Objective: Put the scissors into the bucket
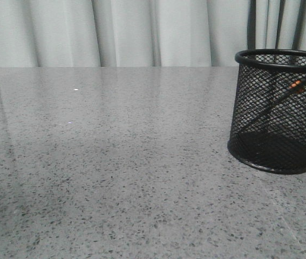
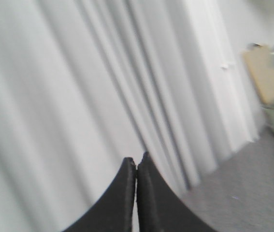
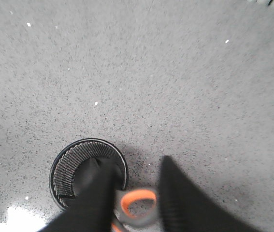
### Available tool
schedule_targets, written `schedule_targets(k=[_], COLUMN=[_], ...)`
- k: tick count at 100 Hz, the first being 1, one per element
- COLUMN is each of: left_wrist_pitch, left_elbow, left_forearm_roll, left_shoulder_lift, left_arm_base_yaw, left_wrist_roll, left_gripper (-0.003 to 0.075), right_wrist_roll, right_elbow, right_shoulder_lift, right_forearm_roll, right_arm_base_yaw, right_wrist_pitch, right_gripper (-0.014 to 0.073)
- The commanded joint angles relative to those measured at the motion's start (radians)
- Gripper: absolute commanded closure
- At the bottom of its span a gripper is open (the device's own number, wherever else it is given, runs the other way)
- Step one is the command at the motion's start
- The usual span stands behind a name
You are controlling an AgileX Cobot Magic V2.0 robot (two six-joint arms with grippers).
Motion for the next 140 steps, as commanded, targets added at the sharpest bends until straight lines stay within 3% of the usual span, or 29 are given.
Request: schedule_targets(k=[1,15,33,48,64,140], left_wrist_pitch=[-0.161,-0.290,-0.334,-0.305,-0.295,-0.293], left_elbow=[0.096,0.318,0.514,0.562,0.568,0.583], left_forearm_roll=[-0.038,-0.173,-0.389,-0.425,-0.425,-0.418], left_shoulder_lift=[-0.073,-0.195,-0.271,-0.281,-0.281,-0.281], left_arm_base_yaw=[0.052,0.147,0.190,0.190,0.190,0.190], left_wrist_roll=[-0.021,-0.021,-0.021,-0.021,-0.021,-0.021], left_gripper=[0.0741,0.0741,0.0741,0.0741,0.0741,0.0741], right_wrist_roll=[-0.015,-0.015,-0.015,-0.015,-0.015,-0.015], right_elbow=[0.044,0.318,0.735,0.982,1.078,1.078], right_shoulder_lift=[-0.111,-0.366,-0.708,-0.909,-0.995,-0.997], right_forearm_roll=[-0.036,-0.083,-0.231,-0.248,-0.219,-0.212], right_arm_base_yaw=[-0.005,-0.005,-0.005,-0.005,-0.005,-0.005], right_wrist_pitch=[-0.081,-0.360,-0.804,-0.982,-0.971,-0.945], right_gripper=[0.0655,0.0649,0.0649,0.0649,0.0649,0.0649])
